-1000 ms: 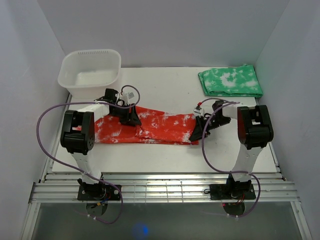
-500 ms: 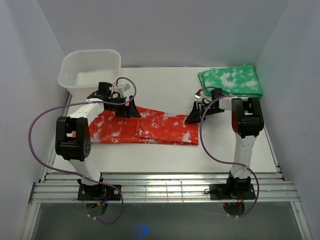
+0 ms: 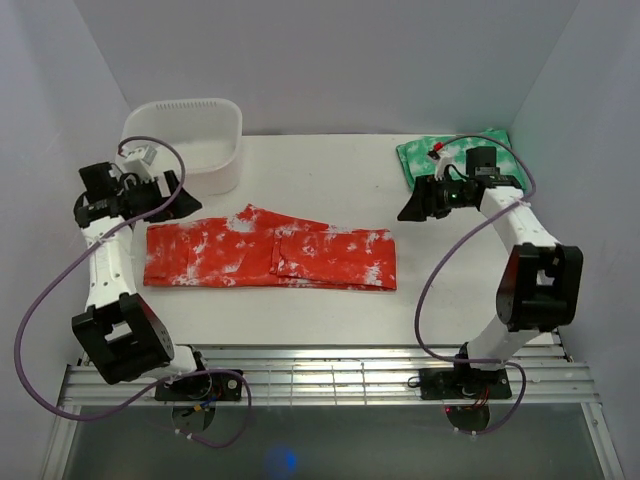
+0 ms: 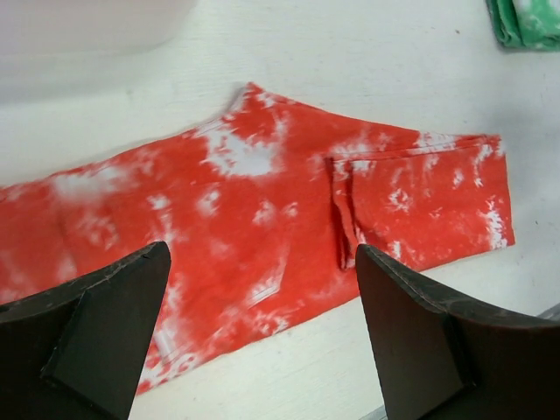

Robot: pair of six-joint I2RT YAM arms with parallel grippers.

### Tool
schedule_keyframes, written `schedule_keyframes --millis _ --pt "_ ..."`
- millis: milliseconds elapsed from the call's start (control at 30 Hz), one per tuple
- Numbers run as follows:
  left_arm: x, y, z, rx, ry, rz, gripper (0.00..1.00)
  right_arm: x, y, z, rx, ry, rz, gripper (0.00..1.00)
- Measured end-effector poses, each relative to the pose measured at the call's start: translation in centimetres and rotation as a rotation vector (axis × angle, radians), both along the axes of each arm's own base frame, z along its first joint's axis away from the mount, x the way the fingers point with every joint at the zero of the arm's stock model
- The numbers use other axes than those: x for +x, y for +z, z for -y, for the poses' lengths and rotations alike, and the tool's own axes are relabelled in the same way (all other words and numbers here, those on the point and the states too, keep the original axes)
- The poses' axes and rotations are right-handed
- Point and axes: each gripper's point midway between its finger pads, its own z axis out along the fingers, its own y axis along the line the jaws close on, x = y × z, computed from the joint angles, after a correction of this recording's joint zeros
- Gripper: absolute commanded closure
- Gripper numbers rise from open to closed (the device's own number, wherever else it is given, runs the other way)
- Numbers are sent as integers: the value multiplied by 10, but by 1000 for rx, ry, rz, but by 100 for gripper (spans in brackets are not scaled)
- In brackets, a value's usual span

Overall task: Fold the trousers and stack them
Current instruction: Fold the trousers

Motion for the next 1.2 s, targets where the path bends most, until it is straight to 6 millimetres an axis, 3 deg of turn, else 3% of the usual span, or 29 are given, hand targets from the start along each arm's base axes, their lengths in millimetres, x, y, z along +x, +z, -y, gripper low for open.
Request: schedule_keyframes --millis 67,133,233,333,400,567,767,867,1067,1200 --pt "-8 -6 -32 -1 67 -22 2 -10 14 15 -49 -38 63 25" --pt "-16 -20 -64 -19 139 -67 4 -23 2 22 -88 -62 36 30" --pt "-29 -52 -107 -83 209 -169 11 -43 -48 26 -128 -78 -117 33" --pt "-40 -88 -128 -147 223 -265 12 -76 -103 26 -139 -84 -303 32" --pt "-49 -104 -132 -183 216 -316 13 -96 -113 18 -85 -88 -390 33" --pt "-63 -116 -133 -192 201 -329 14 -84 -113 7 -13 -102 -373 35" --pt "-66 -126 -130 -194 196 -333 14 -80 -113 -26 114 -41 -434 37" --pt "-62 -126 -134 -186 201 -319 15 -78 -114 -37 140 -18 -451 46" --pt "-58 -131 -138 -181 208 -313 19 -72 -126 -35 103 -25 -449 91" --pt "-60 -137 -137 -174 203 -313 21 -68 -122 -15 41 -60 -401 92"
